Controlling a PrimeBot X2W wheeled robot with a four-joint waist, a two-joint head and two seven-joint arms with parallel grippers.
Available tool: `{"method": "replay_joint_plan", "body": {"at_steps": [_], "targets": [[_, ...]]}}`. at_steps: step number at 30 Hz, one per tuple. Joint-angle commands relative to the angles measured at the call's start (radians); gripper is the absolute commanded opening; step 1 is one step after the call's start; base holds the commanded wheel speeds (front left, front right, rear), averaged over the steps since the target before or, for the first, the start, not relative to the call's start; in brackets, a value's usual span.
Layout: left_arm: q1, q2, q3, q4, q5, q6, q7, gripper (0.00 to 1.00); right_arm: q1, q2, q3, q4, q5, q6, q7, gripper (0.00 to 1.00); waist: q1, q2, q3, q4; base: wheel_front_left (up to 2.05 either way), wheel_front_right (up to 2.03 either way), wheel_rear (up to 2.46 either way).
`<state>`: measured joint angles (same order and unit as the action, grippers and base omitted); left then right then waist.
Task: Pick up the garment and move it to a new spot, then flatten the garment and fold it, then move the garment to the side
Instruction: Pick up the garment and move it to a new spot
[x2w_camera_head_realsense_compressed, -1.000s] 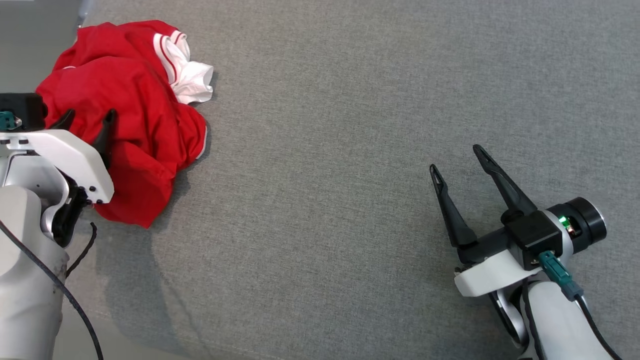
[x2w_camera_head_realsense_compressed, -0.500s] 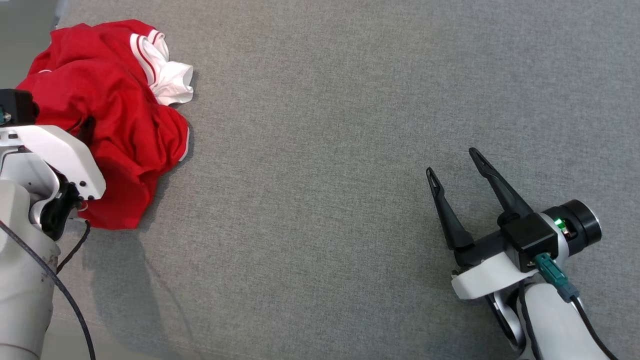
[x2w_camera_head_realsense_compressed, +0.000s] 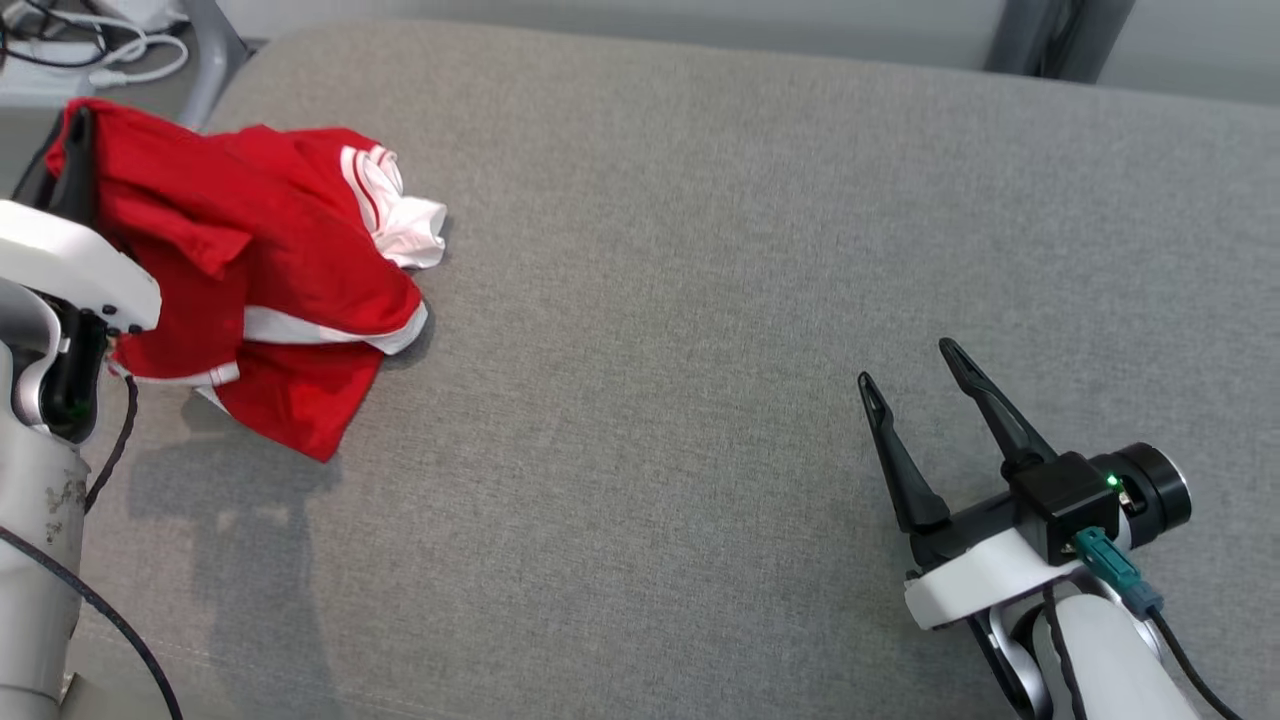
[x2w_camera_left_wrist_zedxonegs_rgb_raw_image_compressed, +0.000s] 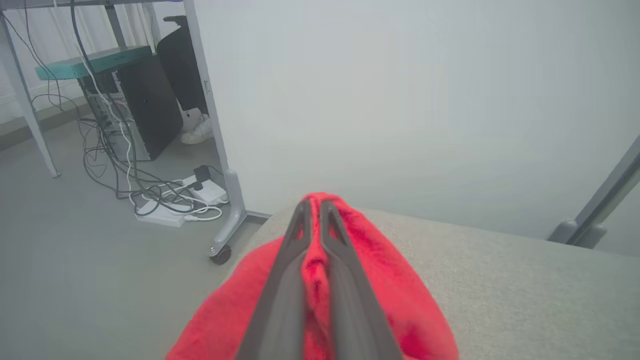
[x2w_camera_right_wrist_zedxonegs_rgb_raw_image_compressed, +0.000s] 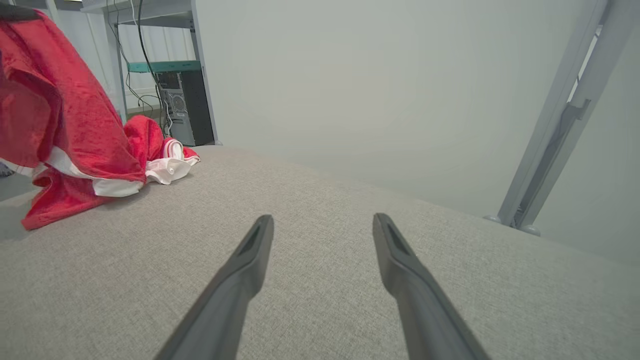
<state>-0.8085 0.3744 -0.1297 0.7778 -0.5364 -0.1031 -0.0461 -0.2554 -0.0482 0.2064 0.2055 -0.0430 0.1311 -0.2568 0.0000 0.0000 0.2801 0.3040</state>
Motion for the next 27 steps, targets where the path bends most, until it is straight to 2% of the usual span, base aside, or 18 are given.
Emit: {"method": "replay_joint_plan", "body": {"at_steps": [1, 6, 13, 21, 27], "targets": [[0.006, 0.004, 0.006, -0.018, -0.004, 0.008, -0.01, 0.0, 0.009, -0.004, -0.003, 0.001, 0.008, -0.001, -0.007, 1.0, 0.0, 0.0, -0.043, 0.005, 0.0, 0.0, 0.0], [0.045, -0.011, 0.034, -0.166, -0.032, 0.044, -0.029, 0.0, 0.042, -0.004, -0.008, 0.013, 0.041, -0.001, -0.01, 1.0, 0.0, 0.0, -0.125, 0.004, 0.0, 0.0, 0.0], [0.13, -0.055, 0.056, -0.393, -0.096, 0.079, 0.017, 0.0, 0.064, -0.005, -0.007, -0.016, 0.078, -0.001, -0.01, 1.0, 0.0, 0.0, -0.18, -0.03, 0.0, 0.0, 0.0], [0.25, -0.13, 0.02, -0.639, -0.125, 0.145, 0.083, 0.0, 0.074, -0.005, -0.019, -0.038, 0.098, -0.001, -0.009, 1.0, 0.0, 0.0, -0.181, -0.132, 0.0, 0.0, 0.0], [0.293, -0.203, -0.027, -0.729, -0.124, 0.182, 0.087, 0.0, 0.053, -0.004, -0.037, -0.055, 0.099, -0.001, -0.009, 1.0, 0.0, 0.0, -0.151, -0.243, 0.0, 0.0, 0.0]]}}
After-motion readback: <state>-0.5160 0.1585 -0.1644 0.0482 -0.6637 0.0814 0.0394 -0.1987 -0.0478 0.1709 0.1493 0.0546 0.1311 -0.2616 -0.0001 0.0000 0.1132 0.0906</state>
